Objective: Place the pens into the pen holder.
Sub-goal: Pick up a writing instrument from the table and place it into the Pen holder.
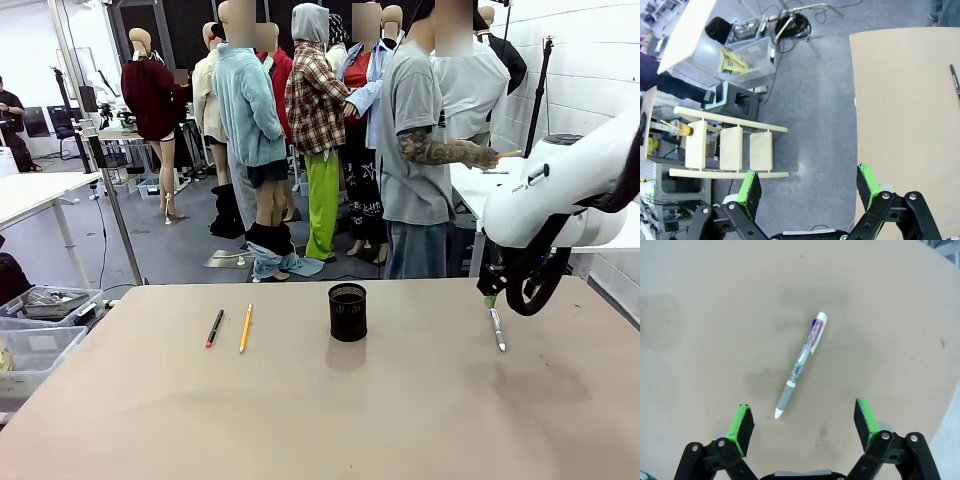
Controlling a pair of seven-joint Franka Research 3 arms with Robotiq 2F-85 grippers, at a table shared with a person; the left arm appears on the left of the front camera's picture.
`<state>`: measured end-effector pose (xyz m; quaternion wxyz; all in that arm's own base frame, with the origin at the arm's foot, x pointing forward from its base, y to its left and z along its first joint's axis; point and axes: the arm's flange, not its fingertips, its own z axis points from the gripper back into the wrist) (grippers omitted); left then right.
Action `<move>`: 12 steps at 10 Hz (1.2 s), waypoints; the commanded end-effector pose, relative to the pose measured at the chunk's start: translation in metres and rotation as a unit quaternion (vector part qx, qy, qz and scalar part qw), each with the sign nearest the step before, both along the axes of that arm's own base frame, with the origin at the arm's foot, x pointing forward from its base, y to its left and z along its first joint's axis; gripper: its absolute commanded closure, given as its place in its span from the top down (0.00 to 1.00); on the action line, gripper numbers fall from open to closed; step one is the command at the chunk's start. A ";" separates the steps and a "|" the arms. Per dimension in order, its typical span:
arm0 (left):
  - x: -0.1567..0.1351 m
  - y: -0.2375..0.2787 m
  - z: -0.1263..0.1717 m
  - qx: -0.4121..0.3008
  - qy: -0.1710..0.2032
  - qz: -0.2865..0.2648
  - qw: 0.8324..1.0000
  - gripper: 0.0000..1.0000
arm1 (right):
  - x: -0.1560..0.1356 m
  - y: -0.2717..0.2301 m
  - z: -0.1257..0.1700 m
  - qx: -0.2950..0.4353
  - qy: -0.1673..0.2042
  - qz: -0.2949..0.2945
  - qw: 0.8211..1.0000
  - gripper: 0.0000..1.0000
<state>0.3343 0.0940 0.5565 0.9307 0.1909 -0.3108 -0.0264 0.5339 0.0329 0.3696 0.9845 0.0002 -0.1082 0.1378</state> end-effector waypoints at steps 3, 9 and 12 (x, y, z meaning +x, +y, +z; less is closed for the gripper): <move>0.001 0.003 0.000 0.009 -0.003 -0.007 1.000 1.00 | 0.040 0.007 -0.024 0.004 0.042 0.007 0.999 1.00; 0.001 0.003 0.000 0.009 -0.003 -0.007 1.000 1.00 | 0.048 0.007 -0.058 -0.010 0.097 -0.015 0.995 1.00; 0.001 0.003 0.000 0.009 -0.003 -0.007 1.000 1.00 | 0.056 0.009 -0.065 -0.023 0.116 -0.008 0.993 0.60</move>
